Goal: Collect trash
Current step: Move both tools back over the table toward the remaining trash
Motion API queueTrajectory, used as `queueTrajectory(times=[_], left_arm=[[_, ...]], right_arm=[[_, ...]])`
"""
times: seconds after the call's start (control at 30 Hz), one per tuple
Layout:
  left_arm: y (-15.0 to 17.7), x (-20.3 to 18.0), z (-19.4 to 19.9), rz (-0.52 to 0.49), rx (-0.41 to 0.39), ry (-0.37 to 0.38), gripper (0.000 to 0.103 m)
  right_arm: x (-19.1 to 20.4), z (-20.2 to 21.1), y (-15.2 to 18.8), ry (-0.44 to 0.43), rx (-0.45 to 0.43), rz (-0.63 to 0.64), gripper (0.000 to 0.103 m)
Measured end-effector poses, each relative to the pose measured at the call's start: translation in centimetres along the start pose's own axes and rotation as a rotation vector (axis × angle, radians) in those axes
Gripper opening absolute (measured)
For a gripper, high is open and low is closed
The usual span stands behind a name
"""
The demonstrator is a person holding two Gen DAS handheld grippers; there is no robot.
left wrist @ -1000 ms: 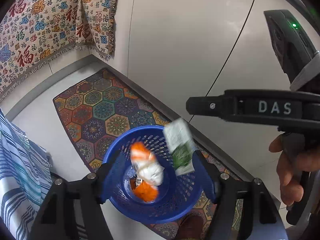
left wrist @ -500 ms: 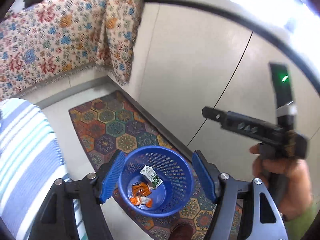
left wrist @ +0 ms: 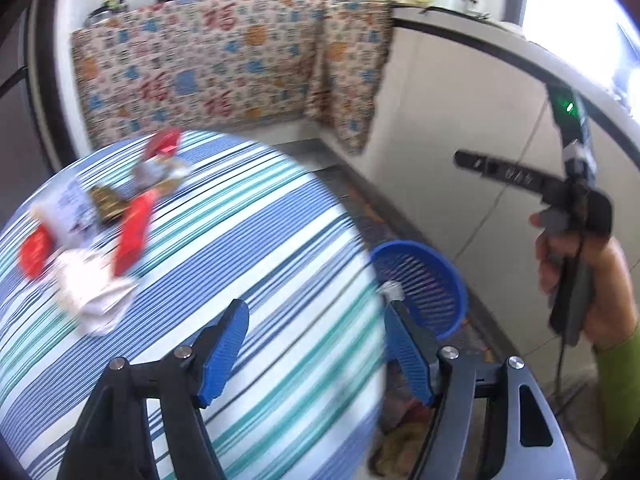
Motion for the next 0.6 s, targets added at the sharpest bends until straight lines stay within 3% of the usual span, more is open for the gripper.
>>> queueTrajectory(times=[0.27,0.43,0.6], left_arm=[[4.5,11.5,3.2,0.078,0.029,-0.291,0.072],[5.8,15.5,3.2,0.132,0.051,-0.374,0.072],[6.7,17.7,2.4,0.182,0.074,-0.399,0.074]], right_arm=[[13.7,0.2,2.2,-0.239,0.052,0.105,0.091],[20.3,-0.3,5.3,-0.328,0.116,0.222,0.091],[22.8,-1.4,6.3,-0.341,0.122,0.267,0.091]])
Point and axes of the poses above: each gripper's, at about its wrist camera, not at the fingertips, and z roughly against the way its jaws point, x to its left, y to its underside, the point moved 7 cm from there along -z, roughly the way its jaws point, and after that the axes turned 12 degrees about -x, right-handed, at the moved point
